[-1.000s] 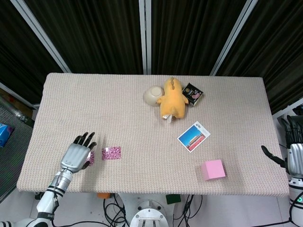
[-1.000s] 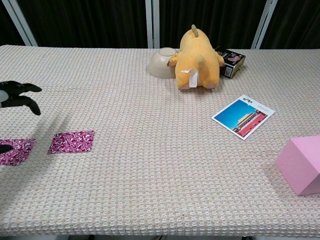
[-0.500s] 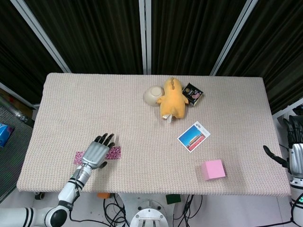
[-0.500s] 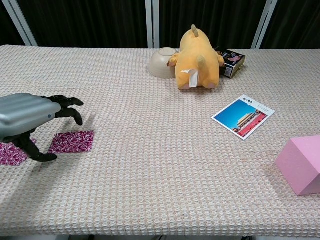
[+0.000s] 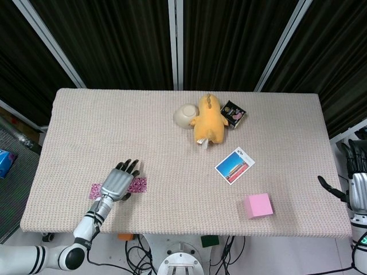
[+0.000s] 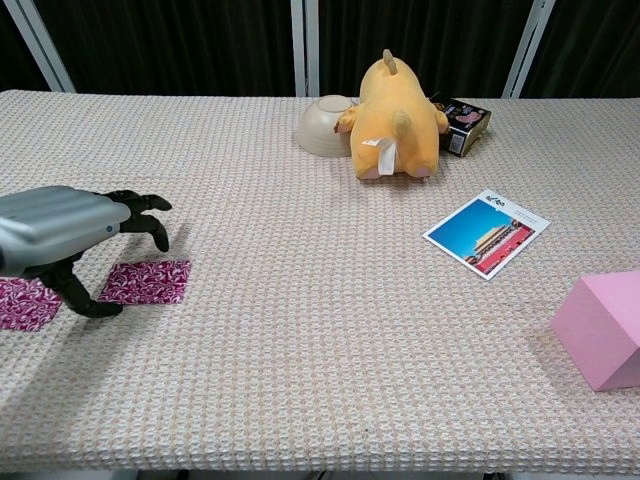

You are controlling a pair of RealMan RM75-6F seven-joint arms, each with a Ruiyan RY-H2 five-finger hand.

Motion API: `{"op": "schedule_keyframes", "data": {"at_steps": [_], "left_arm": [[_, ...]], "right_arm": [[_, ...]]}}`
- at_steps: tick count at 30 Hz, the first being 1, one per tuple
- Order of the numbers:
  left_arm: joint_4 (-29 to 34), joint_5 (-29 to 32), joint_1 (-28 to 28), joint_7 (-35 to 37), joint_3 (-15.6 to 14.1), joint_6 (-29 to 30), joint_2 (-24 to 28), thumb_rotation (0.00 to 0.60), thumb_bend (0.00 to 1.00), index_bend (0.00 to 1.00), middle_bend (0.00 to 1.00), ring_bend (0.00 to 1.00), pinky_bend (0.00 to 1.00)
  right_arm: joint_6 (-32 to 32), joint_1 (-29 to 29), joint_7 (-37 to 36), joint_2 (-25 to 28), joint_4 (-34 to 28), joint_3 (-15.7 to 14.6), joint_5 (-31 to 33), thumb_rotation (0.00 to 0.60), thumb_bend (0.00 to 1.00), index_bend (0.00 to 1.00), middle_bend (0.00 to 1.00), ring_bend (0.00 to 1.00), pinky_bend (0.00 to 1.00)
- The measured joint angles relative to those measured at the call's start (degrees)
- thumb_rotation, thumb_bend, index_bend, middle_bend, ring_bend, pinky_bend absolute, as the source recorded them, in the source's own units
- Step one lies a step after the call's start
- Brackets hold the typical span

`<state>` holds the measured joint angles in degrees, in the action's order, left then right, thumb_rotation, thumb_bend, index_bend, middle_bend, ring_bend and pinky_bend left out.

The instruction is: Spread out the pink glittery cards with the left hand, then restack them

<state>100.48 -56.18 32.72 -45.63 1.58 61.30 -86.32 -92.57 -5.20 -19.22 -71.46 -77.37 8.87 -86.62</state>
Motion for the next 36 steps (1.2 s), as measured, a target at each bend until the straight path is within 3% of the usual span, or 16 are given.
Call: {"op": "schedule_keyframes", "data": {"at_steps": [6,18,36], "left_arm": [[-0.35,0.79,0.57,0.29,-0.23,0.18,-0.05,0.600,0.19,0.27,0.00,0.00,0.15],[-0.74,0.69,1.37,1.33,-1.02,0.93,-0.48,0.600,0.20,0.38,0.00,0.00,0.15],[1.32,-1.42,0.79,5.99,-1.93,1.63,1.49,0.600,0.20,0.39,0.00,0.00,0.15]], "right_arm": [[0.14,0.00,0.05,-0.01,0.08,0.00,0.13,0.600,0.45,0.00,0.00,0.00,0.00],[0.61,-0.07,-0.28,-0.33,0.79,0.00,0.47,0.600,0.45,0.00,0.00,0.00,0.00],[0.81,-0.09,-0.30,-0.39,0.94,-0.08,0.49,0.600,0.45,0.00,0.00,0.00,0.00]]}}
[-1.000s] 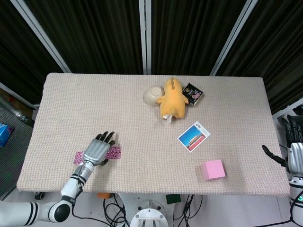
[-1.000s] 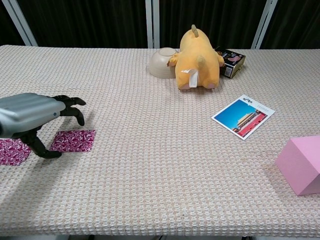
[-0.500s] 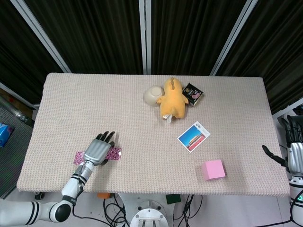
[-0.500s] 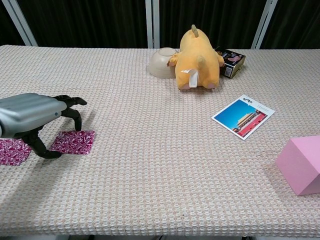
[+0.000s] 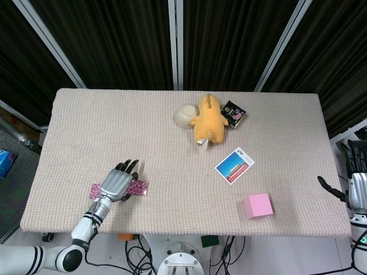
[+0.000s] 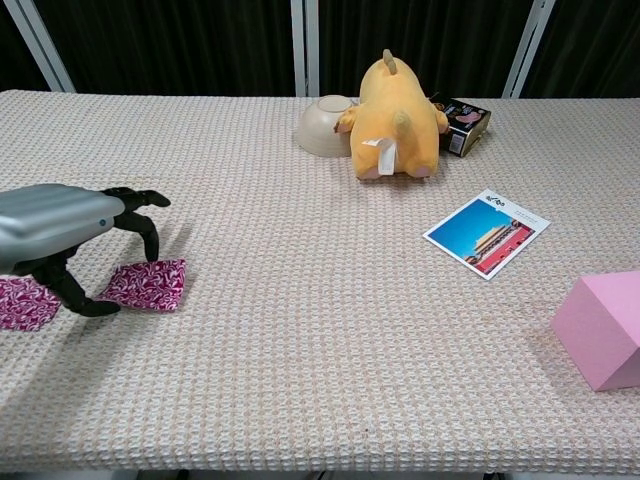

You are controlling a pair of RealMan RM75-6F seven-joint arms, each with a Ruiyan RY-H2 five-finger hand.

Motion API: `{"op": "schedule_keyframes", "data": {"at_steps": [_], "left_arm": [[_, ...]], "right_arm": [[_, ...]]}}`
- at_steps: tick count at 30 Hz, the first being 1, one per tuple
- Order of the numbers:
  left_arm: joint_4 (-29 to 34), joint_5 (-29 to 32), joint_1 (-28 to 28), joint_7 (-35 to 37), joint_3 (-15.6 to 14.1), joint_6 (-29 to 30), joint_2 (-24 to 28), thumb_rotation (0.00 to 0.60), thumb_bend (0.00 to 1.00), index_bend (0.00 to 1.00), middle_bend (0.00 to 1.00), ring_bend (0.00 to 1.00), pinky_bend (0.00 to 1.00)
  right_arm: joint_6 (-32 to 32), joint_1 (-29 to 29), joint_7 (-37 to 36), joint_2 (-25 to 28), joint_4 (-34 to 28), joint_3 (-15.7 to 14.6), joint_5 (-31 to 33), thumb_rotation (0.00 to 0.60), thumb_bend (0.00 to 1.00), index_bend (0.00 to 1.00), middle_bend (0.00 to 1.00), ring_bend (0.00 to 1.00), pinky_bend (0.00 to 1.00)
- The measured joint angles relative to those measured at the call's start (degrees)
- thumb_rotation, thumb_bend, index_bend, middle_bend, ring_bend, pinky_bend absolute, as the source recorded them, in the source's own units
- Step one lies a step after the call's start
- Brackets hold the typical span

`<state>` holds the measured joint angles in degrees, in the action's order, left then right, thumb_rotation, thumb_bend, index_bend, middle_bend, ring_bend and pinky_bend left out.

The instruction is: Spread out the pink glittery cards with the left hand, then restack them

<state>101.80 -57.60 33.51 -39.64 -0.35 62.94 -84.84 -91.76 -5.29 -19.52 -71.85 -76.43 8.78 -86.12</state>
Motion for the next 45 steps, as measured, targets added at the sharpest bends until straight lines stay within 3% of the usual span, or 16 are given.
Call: {"op": "schedule_keyframes", "data": {"at_steps": [11,18,30,45], "left_arm": [[3.50,-2.93,-1.74,0.61,-1.77,2.97,3.27,0.600,0.20,0.39,0.00,0.00,0.15],[4.85,-7.42,-4.81,1.70,-4.53,6.45,6.37,0.600,0.20,0.39,0.00,0.00,0.15],[-2.72,-15.53,-7.93,10.05,-7.47,6.14,9.03,0.600,0.20,0.39,0.00,0.00,0.15],[-7.60,-17.77,-9.80,16.90,-7.27,3.11,10.85,0.600,0.20,0.37,0.00,0.00,0.15]], "right_arm": [[-0.07,-0.17,0.59,0.24,-0.67,0.04,-0.30,0.600,0.45,0.00,0.00,0.00,0.00],[0.08,-0.51,1.50,0.25,-1.43,-0.13,-0.86,0.600,0.45,0.00,0.00,0.00,0.00],[-0.10,-0.49,3.86,0.81,-3.29,-0.30,-1.09,0.600,0.46,0.00,0.00,0.00,0.00],[0.26,-0.55,4.86,0.68,-3.77,-0.43,-0.85,0.600,0.46,0.00,0.00,0.00,0.00]]}}
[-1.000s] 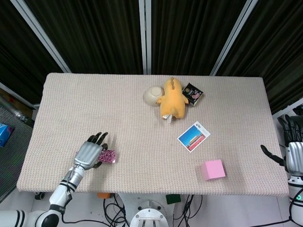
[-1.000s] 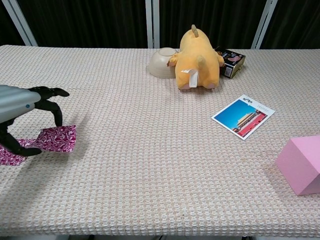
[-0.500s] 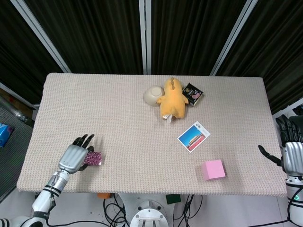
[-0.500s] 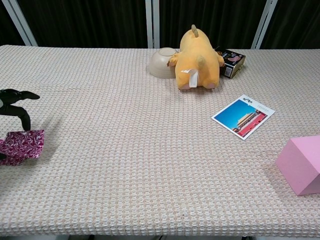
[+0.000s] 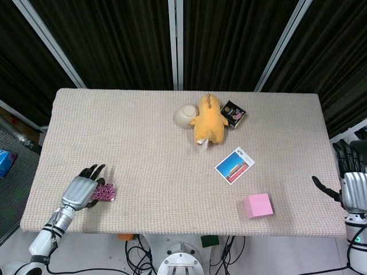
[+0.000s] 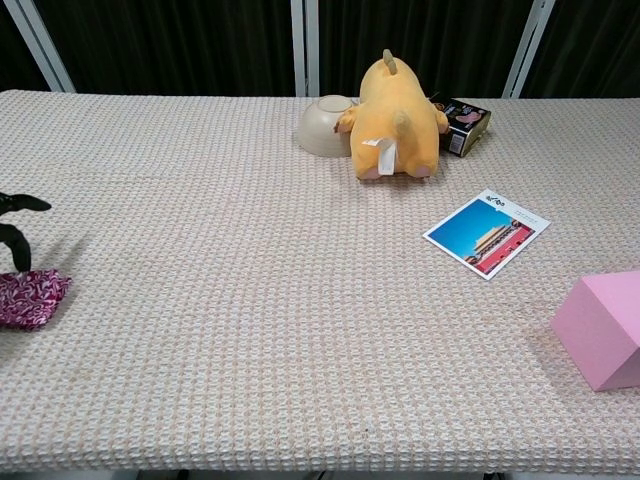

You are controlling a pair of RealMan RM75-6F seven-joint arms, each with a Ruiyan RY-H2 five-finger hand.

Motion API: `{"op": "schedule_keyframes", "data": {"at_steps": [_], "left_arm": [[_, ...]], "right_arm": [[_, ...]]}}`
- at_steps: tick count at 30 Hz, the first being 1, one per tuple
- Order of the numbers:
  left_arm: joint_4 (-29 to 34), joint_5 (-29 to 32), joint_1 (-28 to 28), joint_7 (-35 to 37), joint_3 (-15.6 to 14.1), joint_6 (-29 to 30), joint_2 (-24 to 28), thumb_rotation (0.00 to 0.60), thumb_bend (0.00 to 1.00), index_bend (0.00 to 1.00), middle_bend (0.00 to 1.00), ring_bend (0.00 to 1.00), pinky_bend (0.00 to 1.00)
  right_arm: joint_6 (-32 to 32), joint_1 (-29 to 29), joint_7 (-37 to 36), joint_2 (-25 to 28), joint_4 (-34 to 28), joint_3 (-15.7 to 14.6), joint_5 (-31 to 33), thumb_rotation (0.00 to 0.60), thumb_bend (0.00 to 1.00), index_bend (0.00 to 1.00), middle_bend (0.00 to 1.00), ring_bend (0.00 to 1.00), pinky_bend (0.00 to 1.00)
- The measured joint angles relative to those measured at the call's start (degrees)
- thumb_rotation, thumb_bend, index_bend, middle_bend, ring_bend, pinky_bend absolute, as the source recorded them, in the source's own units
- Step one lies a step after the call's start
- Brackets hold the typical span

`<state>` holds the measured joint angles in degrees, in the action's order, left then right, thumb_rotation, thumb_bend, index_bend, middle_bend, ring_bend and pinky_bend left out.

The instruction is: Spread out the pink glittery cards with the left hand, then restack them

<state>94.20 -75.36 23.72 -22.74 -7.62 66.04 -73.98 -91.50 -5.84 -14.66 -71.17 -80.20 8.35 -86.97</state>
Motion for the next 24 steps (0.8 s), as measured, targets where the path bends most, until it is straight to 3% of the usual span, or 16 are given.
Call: {"op": "schedule_keyframes", "data": {"at_steps": [8,24], "left_arm": [[-1.67,-1.48,-0.70,1.34,0.49,-0.83,-0.37,0.600,0.20,0.36,0.00,0.00,0.15],[-1.42,-1.21,-1.66,0.51,1.10,-2.43,-0.45,0.600,0.20,0.21,0.00,0.00,0.15]], "right_arm": [[0.14,0.03,0.29,0.20,-0.28,-0.01,0.16,0.600,0.46,0.00,0.00,0.00,0.00],[-0.32,0.19,0.44,0.53,-0.57,0.07,0.03,0.600,0.46,0.00,0.00,0.00,0.00]]}}
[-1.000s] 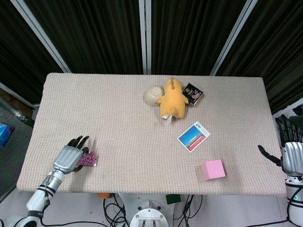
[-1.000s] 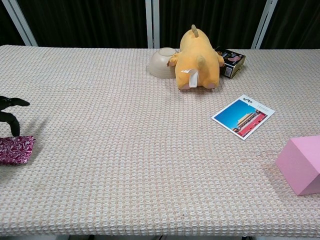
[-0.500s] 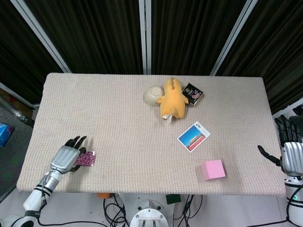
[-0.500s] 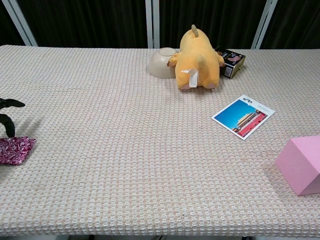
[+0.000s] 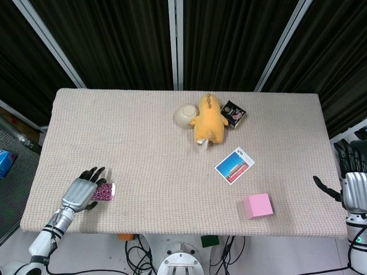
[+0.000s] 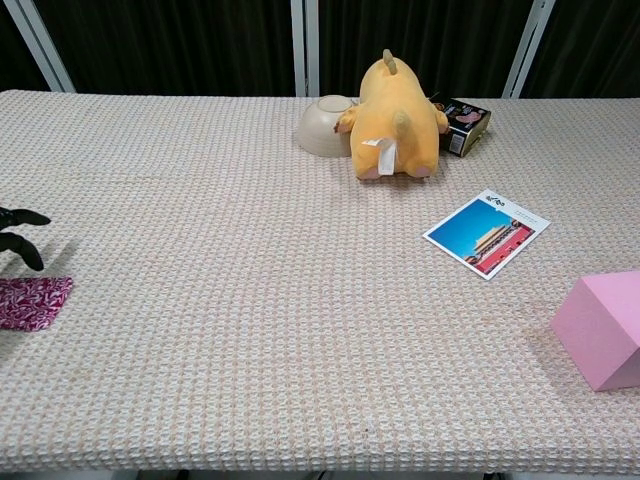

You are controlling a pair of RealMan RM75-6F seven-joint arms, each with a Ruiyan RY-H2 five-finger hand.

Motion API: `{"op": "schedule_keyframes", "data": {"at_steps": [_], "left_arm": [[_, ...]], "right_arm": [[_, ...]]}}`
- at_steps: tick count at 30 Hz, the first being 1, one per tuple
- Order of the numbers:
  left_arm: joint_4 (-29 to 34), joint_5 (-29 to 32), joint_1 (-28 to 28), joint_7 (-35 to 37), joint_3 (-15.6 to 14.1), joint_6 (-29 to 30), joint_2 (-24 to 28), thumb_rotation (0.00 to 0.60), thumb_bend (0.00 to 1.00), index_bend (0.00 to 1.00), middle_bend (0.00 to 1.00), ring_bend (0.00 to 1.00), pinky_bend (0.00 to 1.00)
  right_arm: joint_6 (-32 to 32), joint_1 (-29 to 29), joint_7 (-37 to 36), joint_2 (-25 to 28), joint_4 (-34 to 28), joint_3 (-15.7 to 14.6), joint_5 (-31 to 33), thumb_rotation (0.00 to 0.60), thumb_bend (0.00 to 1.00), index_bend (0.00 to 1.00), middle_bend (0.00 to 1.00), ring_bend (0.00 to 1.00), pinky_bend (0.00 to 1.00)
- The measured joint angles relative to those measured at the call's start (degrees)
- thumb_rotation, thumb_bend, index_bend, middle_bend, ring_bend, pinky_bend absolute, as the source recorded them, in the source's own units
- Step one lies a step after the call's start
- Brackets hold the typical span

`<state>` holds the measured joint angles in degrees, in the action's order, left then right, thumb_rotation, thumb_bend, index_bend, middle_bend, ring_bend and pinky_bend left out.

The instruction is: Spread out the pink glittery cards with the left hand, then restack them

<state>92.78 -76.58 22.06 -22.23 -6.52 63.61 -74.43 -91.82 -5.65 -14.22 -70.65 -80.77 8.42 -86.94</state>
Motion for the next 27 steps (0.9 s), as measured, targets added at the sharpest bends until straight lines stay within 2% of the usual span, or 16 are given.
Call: {"op": "schedule_keyframes", "data": {"at_steps": [7,18,27], "left_arm": [[1.95,-0.56,-0.67,-0.93,0.15,0.79,0.88,0.600,0.20,0.18,0.00,0.00,0.15],[2.64,1.02,0.86,-2.06,1.61,-2.48,-0.01,0.600,0.20,0.26,0.00,0.00,0.15],[1.96,4.31,1.38,-3.67,2.40,-4.07,-0.57,0.600,0.20,0.26,0.00,0.00,0.14]], "right_arm": [[0.41,-0.19,-0.01,-0.35,0.24,-0.14,-0.06,0.600,0.46,0.00,0.00,0.00,0.00],[0.47,-0.27,-0.07,-0.06,0.17,0.00,0.05,0.600,0.46,0.00,0.00,0.00,0.00],[0.68,-0.36,-0.29,-0.30,0.60,-0.12,0.01,0.600,0.46,0.00,0.00,0.00,0.00]]}}
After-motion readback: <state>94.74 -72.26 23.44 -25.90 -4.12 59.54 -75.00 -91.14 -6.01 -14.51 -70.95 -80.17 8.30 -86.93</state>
